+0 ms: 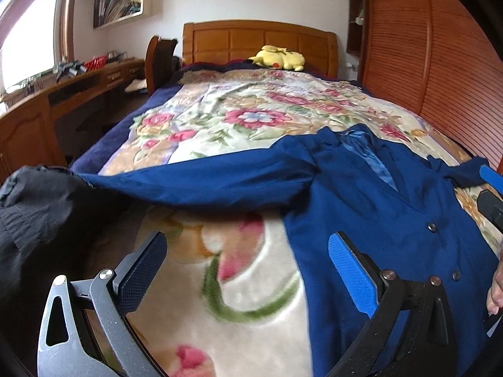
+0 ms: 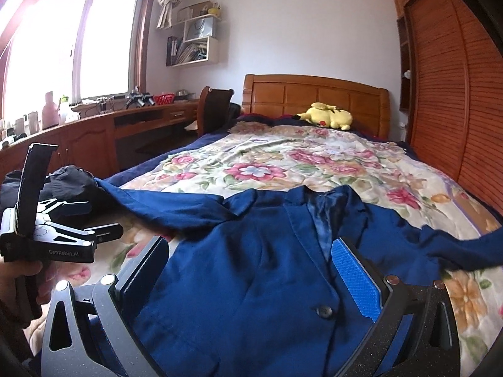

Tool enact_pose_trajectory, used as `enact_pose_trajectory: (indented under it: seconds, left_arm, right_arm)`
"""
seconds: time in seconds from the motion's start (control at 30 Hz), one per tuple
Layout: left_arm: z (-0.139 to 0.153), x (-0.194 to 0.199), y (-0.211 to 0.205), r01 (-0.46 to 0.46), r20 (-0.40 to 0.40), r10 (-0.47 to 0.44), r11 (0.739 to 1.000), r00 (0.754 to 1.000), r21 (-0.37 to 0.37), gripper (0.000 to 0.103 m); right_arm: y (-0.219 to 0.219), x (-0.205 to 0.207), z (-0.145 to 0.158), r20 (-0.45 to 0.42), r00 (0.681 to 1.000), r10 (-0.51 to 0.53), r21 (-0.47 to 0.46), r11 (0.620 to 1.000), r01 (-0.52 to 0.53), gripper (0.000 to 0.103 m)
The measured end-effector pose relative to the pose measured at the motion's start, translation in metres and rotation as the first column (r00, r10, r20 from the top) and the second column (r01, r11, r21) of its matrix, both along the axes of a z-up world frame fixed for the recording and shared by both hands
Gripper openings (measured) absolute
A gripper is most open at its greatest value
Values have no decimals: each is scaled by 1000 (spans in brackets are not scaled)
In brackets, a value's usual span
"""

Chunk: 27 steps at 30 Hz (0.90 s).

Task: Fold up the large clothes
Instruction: 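Lower the left tool onto the jacket's side panel and sleeve and close it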

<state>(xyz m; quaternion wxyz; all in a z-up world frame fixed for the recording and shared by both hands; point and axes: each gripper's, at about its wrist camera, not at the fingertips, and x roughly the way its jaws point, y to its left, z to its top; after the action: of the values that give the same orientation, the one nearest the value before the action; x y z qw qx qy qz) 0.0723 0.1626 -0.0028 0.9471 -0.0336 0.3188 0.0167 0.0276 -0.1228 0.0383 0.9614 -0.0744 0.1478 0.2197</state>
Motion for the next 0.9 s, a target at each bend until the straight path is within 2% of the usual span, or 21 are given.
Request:
enact_pose_trajectory:
  seconds: [0.2,0.43,0.57,0.73,0.9]
  left_arm:
    - [-12,27,26,-32,-57,29,998,998,-51,102]
    - [-22,53,43,-78,-106,73,996,992,-46,102]
    - [-27,72,53,-98,-134,88,992,987,-73,102]
    - [-33,89,66,-133,-159,112,982,981,-132,101]
    - [-41,102,69,-152,-189,125,978,974,-141,98]
  right_arm:
    - [3,14,-4,-17,999,45,-27,999,-45,103]
    - [0,22,-10,-58,995,80,-51,995,-83,103]
    - [-2,23,-6,-70,995,77,-48,996,-81,103]
    - [4,20,-4,-62,995,74,-51,996,-77,103]
    - [16,22,-9,-35,997,67,-80,994,-69,103]
